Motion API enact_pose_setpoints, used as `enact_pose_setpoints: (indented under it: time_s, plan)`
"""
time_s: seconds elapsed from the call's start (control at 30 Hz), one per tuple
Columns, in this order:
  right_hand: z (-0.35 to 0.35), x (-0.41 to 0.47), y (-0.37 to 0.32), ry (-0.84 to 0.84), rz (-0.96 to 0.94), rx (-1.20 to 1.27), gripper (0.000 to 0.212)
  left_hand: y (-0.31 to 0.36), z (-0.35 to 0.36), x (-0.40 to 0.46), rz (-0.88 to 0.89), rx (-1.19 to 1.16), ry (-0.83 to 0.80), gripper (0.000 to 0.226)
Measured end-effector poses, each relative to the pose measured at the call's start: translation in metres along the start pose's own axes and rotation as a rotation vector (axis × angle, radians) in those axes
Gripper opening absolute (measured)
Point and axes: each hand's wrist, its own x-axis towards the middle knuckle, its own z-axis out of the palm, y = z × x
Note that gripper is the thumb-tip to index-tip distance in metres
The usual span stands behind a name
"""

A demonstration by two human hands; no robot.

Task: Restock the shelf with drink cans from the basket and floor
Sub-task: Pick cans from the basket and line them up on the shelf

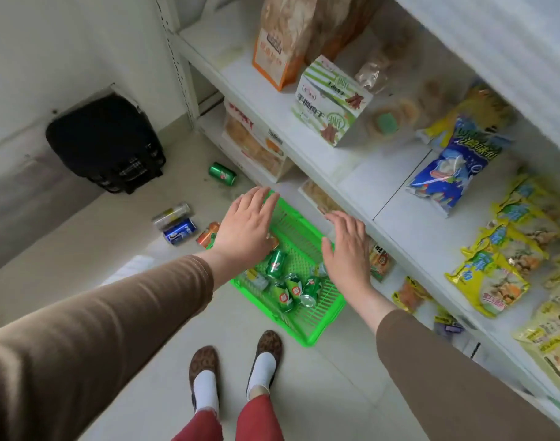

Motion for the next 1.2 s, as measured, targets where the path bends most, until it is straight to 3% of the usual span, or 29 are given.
enact_pose_setpoints:
  time_s: [0.17, 0.3, 0.47, 0.6, 0.73, 0.97, 1.1, 1.2]
  plan:
    - [0.106, -0.032, 0.082, -0.126, 0.123, 0.009, 0.045, 0.001, 0.122, -0.004, -0.021, 0.006, -0.163, 0.091]
    - [0.181, -0.046, 0.148, -0.276, 0.156, -0.119, 0.048, 0.006, 0.211, 0.001, -0.032, -0.027, -0.253, 0.088]
    - [0.251, -0.045, 0.192, -0.547, -0.008, -0.394, 0.051, 0.012, 0.296, 0.008, -0.069, -0.070, -0.333, 0.083]
    - [0.288, -0.028, 0.198, -0.663, -0.197, -0.592, 0.066, 0.018, 0.342, 0.014, -0.070, -0.089, -0.387, 0.084]
    - [0.315, -0.014, 0.208, -0.761, -0.321, -0.865, 0.057, 0.023, 0.372, 0.025, -0.080, -0.115, -0.408, 0.080]
    - [0.335, -0.004, 0.221, -0.802, -0.417, -1.132, 0.040, 0.020, 0.392, 0.032, -0.071, -0.128, -0.364, 0.079]
    - [0.318, 0.002, 0.209, -0.789, -0.435, -1.065, 0.038, 0.012, 0.379, 0.024, -0.073, -0.124, -0.369, 0.080]
    - [0.280, 0.002, 0.192, -0.729, -0.313, -0.857, 0.045, 0.005, 0.346, 0.013, -0.090, -0.119, -0.379, 0.079]
